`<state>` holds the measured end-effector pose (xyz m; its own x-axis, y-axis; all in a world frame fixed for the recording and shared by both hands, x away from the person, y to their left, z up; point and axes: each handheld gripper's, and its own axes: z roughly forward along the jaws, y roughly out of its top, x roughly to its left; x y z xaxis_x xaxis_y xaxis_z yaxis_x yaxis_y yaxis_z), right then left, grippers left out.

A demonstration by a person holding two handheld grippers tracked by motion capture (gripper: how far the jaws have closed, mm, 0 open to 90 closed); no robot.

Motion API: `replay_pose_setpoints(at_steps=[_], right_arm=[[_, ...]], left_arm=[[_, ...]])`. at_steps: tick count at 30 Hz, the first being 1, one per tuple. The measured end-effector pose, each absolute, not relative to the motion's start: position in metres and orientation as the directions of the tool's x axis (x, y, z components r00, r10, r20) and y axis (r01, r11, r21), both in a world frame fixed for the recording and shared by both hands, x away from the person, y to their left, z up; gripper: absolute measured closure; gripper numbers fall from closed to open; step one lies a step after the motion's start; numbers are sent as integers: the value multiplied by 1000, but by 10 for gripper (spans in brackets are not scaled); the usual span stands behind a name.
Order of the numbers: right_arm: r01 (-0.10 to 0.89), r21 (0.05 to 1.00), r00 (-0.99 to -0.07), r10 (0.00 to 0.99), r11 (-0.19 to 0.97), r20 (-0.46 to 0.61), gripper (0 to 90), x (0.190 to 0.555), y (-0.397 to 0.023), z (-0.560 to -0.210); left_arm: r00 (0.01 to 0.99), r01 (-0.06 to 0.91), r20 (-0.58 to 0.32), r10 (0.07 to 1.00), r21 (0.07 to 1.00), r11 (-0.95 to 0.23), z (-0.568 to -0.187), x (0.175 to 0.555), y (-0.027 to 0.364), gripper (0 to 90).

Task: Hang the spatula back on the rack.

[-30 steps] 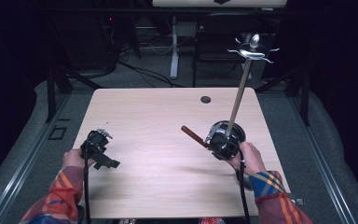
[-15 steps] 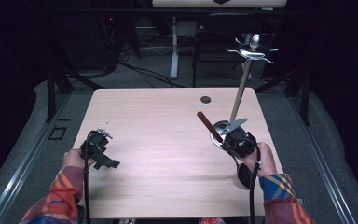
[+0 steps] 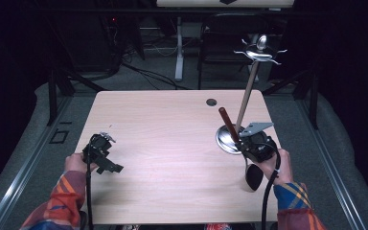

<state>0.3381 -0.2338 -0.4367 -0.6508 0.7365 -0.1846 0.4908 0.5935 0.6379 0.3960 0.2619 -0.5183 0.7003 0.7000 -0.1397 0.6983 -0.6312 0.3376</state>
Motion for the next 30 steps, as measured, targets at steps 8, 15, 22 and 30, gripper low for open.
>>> replay_pose_setpoints(at_steps=[8,15,22,30], right_arm=[[483,686,-624,763,545,-167,850,335,-243,-430],[468,726,-607,781,504,-151,850,332,-249,-426],[451,757,-592,793,473,-143,850,330,-253,-422],[435,787,-571,810,438,-134,850,328,-257,-417]], left_arm=[[701,698,-139,699,336,-633,-518,396,262,39],[700,698,-139,700,337,-632,-518,396,262,39],[700,698,-138,701,335,-632,-518,396,262,39],[701,698,-140,700,337,-632,-518,396,262,39]])
